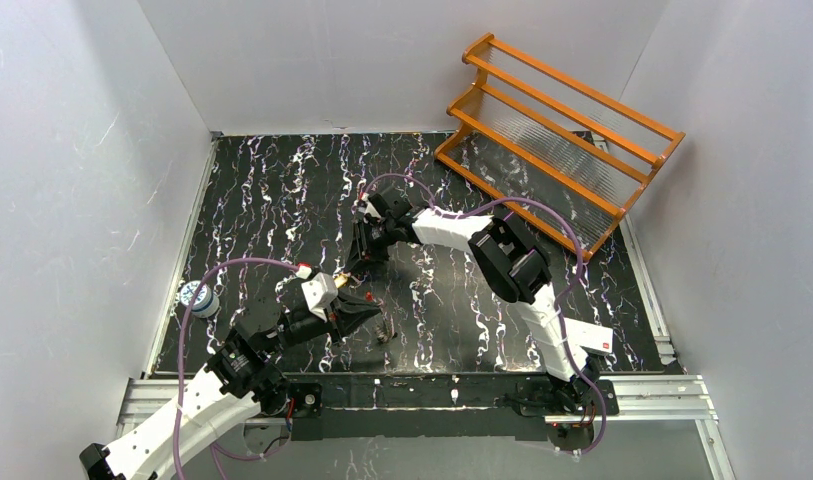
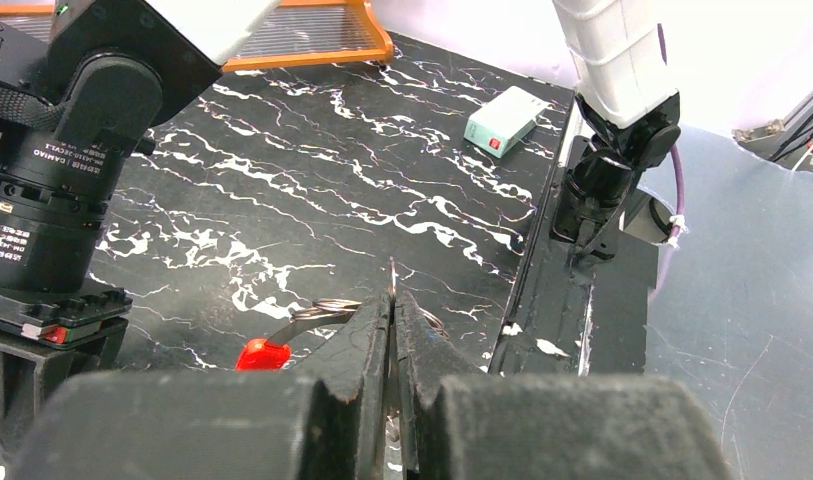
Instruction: Put the keys on the keyring
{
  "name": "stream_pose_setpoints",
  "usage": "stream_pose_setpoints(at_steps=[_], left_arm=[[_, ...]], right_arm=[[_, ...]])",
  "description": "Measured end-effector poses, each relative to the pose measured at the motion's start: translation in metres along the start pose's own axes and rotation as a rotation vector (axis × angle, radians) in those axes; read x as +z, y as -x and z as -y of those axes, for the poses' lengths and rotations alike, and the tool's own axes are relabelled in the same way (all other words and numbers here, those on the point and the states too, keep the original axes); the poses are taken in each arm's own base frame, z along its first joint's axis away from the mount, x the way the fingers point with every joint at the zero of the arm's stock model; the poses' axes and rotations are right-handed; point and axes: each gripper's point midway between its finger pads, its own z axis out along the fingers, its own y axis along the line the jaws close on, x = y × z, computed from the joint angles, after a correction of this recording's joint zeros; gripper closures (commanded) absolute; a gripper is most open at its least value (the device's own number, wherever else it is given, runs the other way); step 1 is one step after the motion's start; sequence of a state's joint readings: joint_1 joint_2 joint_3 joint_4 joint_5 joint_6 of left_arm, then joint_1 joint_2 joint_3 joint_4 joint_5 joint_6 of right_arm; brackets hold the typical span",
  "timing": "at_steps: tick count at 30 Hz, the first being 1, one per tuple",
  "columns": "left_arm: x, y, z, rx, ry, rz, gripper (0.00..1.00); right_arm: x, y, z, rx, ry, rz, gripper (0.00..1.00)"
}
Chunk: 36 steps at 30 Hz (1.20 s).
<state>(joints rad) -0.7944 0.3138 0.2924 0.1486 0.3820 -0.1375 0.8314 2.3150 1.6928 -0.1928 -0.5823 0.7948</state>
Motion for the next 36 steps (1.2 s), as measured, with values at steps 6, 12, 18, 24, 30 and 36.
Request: stream_pose_setpoints(at_steps=[6,12,18,24,30,36], left_arm=[[0.000,0.000,0.000,-0.005,0.000,0.001,1.00],[0.000,0.000,0.000,-0.005,-0.001,0.001,1.00],[0.000,0.001,0.001,-0.008,-0.001,0.003,1.00],[0.000,0.002,0.001,-0.010,-0.003,0.007,1.00],[0.000,0.002,0.001,-0.010,-0.005,0.007,1.00],[0.000,0.002,0.002,-0.010,-0.009,0.007,1.00]], right_arm=[[0.008,0.002,0.006,0.021,-0.017,-0.007,0.69],[0.011,0.001,0.005,0.024,-0.016,-0.009,0.74],[0.014,0.001,0.003,0.021,-0.020,-0.005,0.73],[0.016,0.002,-0.002,-0.006,-0.040,0.008,0.67],[0.019,0.004,-0.007,-0.109,-0.125,0.042,0.66],[0.026,0.003,-0.020,-0.224,-0.214,0.078,0.60]])
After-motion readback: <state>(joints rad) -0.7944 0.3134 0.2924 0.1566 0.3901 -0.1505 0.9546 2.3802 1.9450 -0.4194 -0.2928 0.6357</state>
